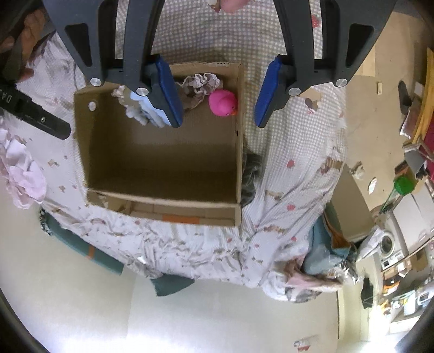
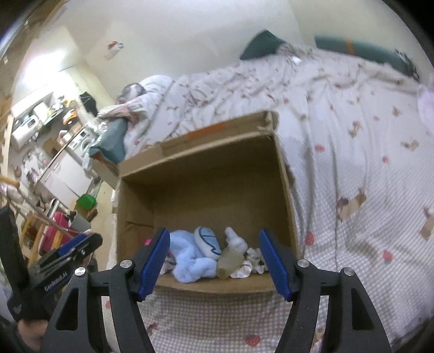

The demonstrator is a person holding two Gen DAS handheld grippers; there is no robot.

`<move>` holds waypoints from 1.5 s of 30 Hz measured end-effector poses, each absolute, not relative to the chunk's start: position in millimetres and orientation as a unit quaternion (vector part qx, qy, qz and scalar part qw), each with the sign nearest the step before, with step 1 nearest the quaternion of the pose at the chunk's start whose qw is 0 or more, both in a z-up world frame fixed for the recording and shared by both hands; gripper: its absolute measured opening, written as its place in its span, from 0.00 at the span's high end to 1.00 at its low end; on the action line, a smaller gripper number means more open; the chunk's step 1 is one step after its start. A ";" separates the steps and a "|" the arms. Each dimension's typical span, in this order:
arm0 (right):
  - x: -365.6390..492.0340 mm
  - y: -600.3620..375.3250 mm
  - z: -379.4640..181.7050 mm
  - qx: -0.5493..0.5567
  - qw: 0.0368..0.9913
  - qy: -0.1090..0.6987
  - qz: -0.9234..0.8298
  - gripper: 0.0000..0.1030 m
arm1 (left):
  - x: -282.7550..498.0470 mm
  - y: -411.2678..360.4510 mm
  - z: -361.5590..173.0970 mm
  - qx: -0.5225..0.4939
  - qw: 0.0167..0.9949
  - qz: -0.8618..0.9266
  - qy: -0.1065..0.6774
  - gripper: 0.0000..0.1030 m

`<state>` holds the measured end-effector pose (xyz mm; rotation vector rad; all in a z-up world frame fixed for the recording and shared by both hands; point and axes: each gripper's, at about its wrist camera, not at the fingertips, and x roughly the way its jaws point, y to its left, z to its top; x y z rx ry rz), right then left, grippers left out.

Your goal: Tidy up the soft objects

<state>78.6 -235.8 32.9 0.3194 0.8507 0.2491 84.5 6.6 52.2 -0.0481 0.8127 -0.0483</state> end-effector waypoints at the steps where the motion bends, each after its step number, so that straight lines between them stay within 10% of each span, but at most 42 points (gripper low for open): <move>1: 74.1 -234.3 38.5 0.147 0.895 0.404 0.119 0.30 | 80.8 7.5 57.3 -0.024 0.920 -0.024 0.391 0.40; 6: 54.3 -231.1 58.7 0.136 0.904 0.387 0.121 0.21 | 57.0 15.5 78.1 -0.039 0.925 -0.027 0.377 0.24; 9: 39.5 -226.0 65.4 0.122 0.911 0.377 0.113 0.00 | 40.4 21.6 82.7 -0.054 0.923 -0.035 0.379 0.18; 15: 13.2 -223.7 57.3 0.126 0.914 0.371 0.104 0.00 | 11.3 20.4 79.9 -0.041 0.931 -0.028 0.363 0.01; 45: 12.1 -200.4 26.4 0.049 0.924 0.373 0.071 0.00 | 15.0 14.9 42.2 -0.039 0.923 -0.027 0.382 0.01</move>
